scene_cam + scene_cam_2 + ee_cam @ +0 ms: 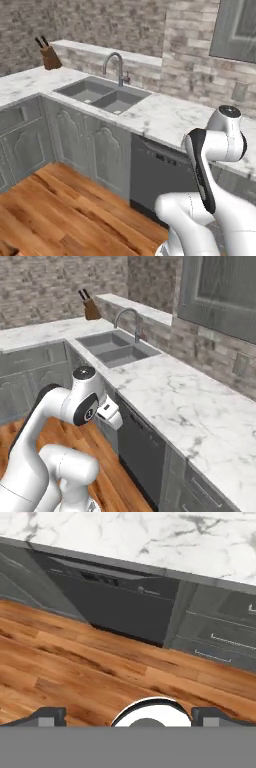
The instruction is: Take a sugar cube from the saucer and place it inside the coffee. Then, grab milk from the fridge and place it next to the coffee on the counter to sweeten the coffee.
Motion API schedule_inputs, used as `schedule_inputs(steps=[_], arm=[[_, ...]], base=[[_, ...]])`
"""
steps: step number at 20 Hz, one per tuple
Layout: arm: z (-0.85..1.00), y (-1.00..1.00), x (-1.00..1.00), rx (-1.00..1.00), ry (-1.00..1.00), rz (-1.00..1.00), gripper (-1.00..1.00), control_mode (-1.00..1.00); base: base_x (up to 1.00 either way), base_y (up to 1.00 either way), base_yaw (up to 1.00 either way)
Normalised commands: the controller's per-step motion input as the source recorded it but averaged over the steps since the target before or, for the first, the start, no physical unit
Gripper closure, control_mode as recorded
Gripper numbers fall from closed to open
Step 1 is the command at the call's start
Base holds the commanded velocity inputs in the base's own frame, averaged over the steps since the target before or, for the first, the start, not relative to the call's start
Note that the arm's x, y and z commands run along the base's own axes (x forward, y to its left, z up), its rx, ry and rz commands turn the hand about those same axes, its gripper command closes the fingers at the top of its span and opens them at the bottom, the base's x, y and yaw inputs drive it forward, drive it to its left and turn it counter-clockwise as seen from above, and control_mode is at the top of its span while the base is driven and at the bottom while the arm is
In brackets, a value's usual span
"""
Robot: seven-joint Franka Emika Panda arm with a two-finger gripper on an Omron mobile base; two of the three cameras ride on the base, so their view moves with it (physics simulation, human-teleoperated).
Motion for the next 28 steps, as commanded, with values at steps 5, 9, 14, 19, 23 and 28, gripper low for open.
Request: schedule_inputs(steps=[5, 9, 14, 19, 23, 28], arm=[[0.0, 0.0, 0.0, 0.0, 0.0, 0.0, -1.0, 1.0], [0.0, 0.0, 0.0, 0.0, 0.0, 0.0, -1.0, 1.0], [0.0, 0.0, 0.0, 0.0, 0.0, 0.0, -1.0, 1.0], [0.0, 0.0, 0.0, 0.0, 0.0, 0.0, -1.0, 1.0], [0.0, 0.0, 0.0, 0.0, 0.0, 0.0, -1.0, 1.0], [0.0, 0.0, 0.0, 0.0, 0.0, 0.0, -1.0, 1.0]], base=[[0.0, 0.0, 1.0], [0.0, 0.0, 1.0], [0.0, 0.0, 1.0], [0.0, 0.04, 0.99], [0.22, 0.07, 0.87], [0.64, 0.04, 0.75]])
